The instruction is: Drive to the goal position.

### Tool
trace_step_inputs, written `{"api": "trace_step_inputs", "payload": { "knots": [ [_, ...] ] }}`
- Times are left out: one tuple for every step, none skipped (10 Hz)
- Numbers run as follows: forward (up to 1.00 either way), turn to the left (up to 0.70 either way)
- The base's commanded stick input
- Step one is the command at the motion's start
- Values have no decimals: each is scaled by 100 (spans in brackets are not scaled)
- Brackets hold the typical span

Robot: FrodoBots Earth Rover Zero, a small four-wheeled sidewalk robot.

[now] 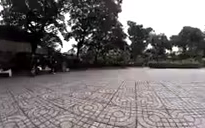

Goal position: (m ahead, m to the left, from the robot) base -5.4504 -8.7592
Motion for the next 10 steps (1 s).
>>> {"api": "trace_step_inputs", "payload": {
  "knots": [
    [70, 0],
    [70, 0],
    [70, 0],
    [70, 0],
    [70, 0],
    [70, -5],
    [70, -27],
    [70, -27],
    [70, -27],
    [70, -27]
  ]
}}
